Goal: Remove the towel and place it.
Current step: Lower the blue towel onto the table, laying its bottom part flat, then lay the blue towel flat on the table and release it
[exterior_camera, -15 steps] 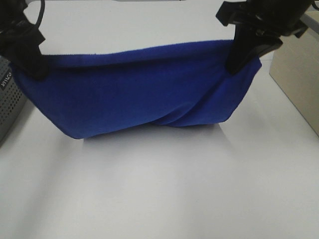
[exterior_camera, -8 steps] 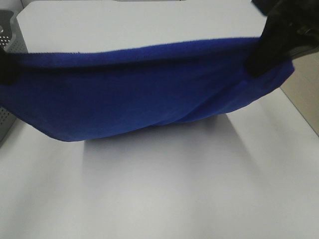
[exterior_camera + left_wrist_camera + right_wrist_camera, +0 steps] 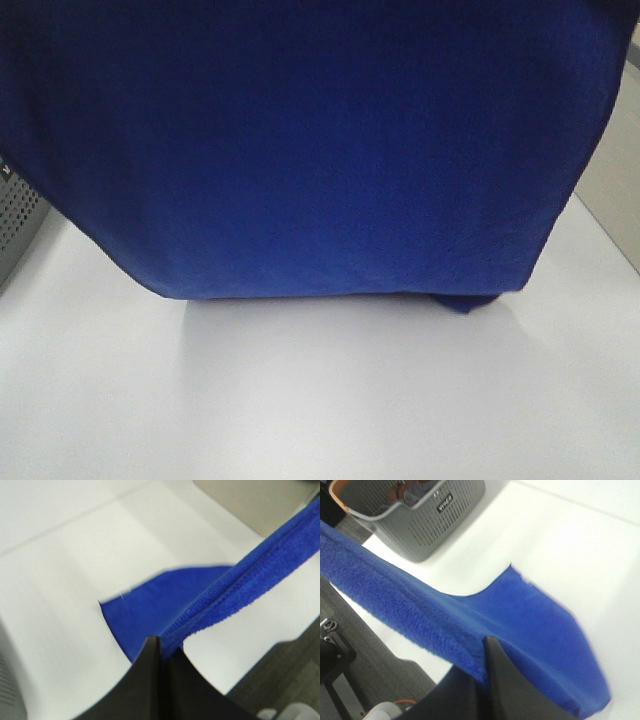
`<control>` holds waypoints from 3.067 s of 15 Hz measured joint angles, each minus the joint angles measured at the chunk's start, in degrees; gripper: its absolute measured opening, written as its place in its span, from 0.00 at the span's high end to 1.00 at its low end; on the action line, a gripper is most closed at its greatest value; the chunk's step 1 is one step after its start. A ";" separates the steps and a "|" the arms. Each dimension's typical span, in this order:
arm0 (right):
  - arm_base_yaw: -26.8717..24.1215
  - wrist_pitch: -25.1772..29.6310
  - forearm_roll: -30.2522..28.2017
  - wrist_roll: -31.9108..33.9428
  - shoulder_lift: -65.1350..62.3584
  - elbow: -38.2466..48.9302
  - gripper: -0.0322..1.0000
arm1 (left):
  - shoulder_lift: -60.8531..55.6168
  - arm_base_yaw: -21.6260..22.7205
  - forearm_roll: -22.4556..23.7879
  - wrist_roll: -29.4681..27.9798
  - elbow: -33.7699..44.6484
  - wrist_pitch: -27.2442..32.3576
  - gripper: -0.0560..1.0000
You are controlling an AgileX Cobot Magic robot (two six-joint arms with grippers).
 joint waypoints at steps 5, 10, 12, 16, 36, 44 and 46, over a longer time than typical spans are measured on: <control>0.46 -6.76 -1.03 -4.30 2.52 -4.64 0.95 | 6.30 -0.40 6.07 -1.60 -17.02 0.69 0.95; 0.69 -29.22 -12.43 -4.30 20.68 -7.45 0.95 | 28.30 -0.74 19.54 -1.66 -23.95 -8.31 0.95; 0.69 -38.56 -16.04 -4.41 30.02 -15.47 0.95 | 38.16 -0.74 25.04 -1.38 -32.54 -13.58 0.95; -2.18 -47.96 -17.02 -5.84 48.76 -44.58 0.95 | 57.81 -0.06 28.88 3.09 -59.53 -22.98 0.95; -9.28 0.63 -5.90 -8.37 49.50 -27.96 0.95 | 43.32 -1.49 10.54 4.64 -14.95 -1.03 0.95; -8.65 0.74 -0.69 -8.37 32.20 4.93 0.95 | 27.10 -1.95 5.04 5.50 11.17 -3.09 0.95; -8.65 0.74 0.52 -8.25 29.34 12.55 0.95 | 24.41 -1.95 2.69 5.50 16.79 -3.09 0.95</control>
